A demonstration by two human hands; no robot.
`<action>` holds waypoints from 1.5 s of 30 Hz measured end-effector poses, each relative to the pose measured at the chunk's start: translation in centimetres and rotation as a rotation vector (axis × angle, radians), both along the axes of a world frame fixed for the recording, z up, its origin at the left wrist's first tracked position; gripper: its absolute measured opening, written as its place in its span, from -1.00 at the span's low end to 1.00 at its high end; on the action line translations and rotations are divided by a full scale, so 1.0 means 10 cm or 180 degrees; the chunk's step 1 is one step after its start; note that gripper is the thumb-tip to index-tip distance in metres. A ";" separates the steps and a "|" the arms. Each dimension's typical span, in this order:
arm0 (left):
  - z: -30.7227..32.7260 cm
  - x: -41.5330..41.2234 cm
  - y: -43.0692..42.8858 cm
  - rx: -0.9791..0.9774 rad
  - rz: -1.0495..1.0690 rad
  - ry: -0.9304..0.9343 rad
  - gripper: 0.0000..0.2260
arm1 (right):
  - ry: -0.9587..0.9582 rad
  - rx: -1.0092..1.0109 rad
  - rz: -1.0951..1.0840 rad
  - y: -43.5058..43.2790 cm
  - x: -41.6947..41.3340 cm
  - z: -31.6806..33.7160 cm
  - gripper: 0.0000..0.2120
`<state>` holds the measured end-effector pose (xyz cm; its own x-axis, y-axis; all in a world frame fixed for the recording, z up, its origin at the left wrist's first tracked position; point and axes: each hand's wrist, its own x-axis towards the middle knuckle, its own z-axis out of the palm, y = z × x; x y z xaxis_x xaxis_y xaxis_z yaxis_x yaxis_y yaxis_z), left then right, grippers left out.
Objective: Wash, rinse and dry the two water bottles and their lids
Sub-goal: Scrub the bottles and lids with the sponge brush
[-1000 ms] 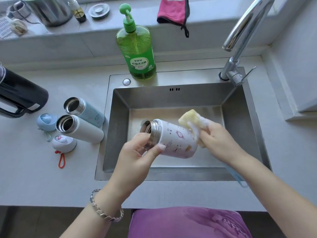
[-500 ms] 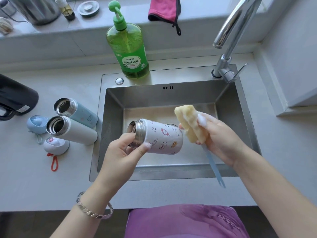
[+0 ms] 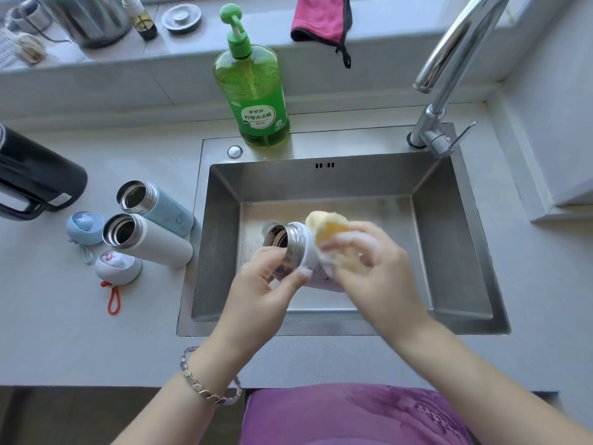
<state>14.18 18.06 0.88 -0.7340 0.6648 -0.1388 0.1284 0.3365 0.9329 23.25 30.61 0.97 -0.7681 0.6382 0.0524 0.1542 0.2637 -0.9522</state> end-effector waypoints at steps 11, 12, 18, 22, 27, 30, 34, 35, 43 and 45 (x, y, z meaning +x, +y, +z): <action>0.02 0.01 -0.01 0.0062 -0.0010 -0.0005 -0.70 | -0.0355 0.0010 0.0381 0.08 0.00 0.00 -0.70; 0.01 0.01 -0.02 0.0081 0.0008 -0.0043 -0.67 | -0.0505 -0.0084 0.0407 0.12 -0.01 0.00 -0.80; -0.05 -0.02 -0.09 -0.0087 0.0164 -0.0161 -0.84 | -0.0904 -0.0456 0.0095 0.29 0.06 -0.10 -0.79; -0.08 -0.03 -0.07 -0.0128 0.0272 -0.0254 -0.96 | -0.0641 -0.1530 -0.0534 0.35 0.10 -0.13 -0.86; -0.11 -0.01 -0.05 -0.0118 0.0338 -0.0412 -0.93 | -0.1132 -0.1633 -0.0314 0.40 0.16 -0.23 -0.87; -0.14 0.00 -0.04 -0.0167 0.0429 -0.0428 -0.92 | -0.1344 -0.1559 0.0137 0.45 0.22 -0.23 -0.67; -0.18 -0.01 -0.04 -0.0144 0.0587 -0.0527 -0.88 | -0.0830 -0.1266 0.0636 0.41 0.30 -0.13 -0.63; -0.20 -0.02 -0.04 -0.0102 0.0622 -0.0584 -0.92 | -0.0765 -0.1271 0.0525 0.36 0.30 -0.13 -0.59; -0.12 0.00 0.00 0.0032 0.0534 -0.0336 -0.95 | -0.1177 -0.0683 0.0246 0.27 0.30 -0.17 -0.71; -0.11 0.04 0.01 -0.0013 0.0445 -0.0260 -0.98 | -0.1068 -0.0661 0.0521 0.15 0.28 -0.08 -0.70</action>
